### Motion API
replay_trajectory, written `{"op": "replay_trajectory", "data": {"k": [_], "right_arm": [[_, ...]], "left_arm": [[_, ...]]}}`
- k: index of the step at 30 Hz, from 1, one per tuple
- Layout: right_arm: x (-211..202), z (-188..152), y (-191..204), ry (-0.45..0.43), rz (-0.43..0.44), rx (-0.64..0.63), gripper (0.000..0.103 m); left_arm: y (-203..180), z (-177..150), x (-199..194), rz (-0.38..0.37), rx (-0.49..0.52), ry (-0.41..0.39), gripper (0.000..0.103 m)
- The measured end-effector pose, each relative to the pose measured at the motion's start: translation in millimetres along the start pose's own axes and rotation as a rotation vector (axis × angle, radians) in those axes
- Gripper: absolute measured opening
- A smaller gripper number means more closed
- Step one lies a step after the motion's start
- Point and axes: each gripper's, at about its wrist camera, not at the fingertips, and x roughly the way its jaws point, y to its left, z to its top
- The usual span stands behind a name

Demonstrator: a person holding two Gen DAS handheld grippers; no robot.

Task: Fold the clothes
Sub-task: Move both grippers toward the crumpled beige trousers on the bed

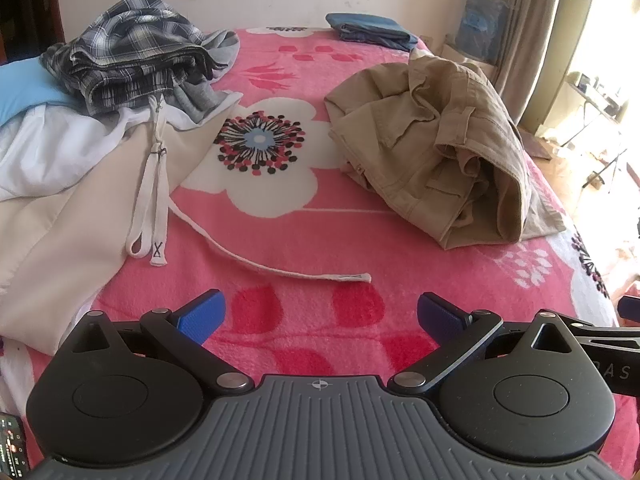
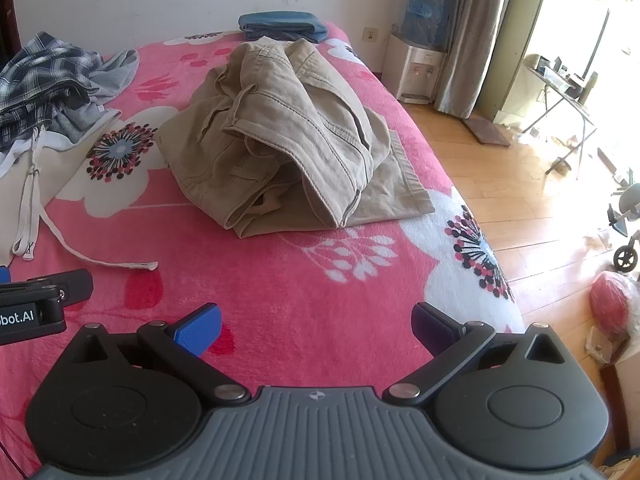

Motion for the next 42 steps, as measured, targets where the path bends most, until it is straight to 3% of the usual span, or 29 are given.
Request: {"op": "replay_trajectory", "data": {"k": [18, 26, 30, 37, 42], "right_arm": [[13, 0, -10, -0.036, 0.046, 0.004, 0.103], [4, -3, -9, -0.243, 0.068, -0.081, 0.103], [13, 4, -15, -0.238, 0.113, -0.082, 0.103], [19, 6, -32, -0.364, 0.164, 0.005, 0.103], [25, 10, -40, -0.383, 0.171, 0.043, 0.103]], "left_arm": [[-4, -5, 13, -0.100, -0.021, -0.032, 0.103], [-6, -9, 28, -0.149, -0.043, -0.018, 0.103], [-8, -10, 29, -0.149, -0.021, -0.034, 0.103], [-6, -9, 28, -0.143, -0.013, -0.078, 0.103], [-4, -8, 27, -0.169, -0.044, -0.113, 0.103]]}}
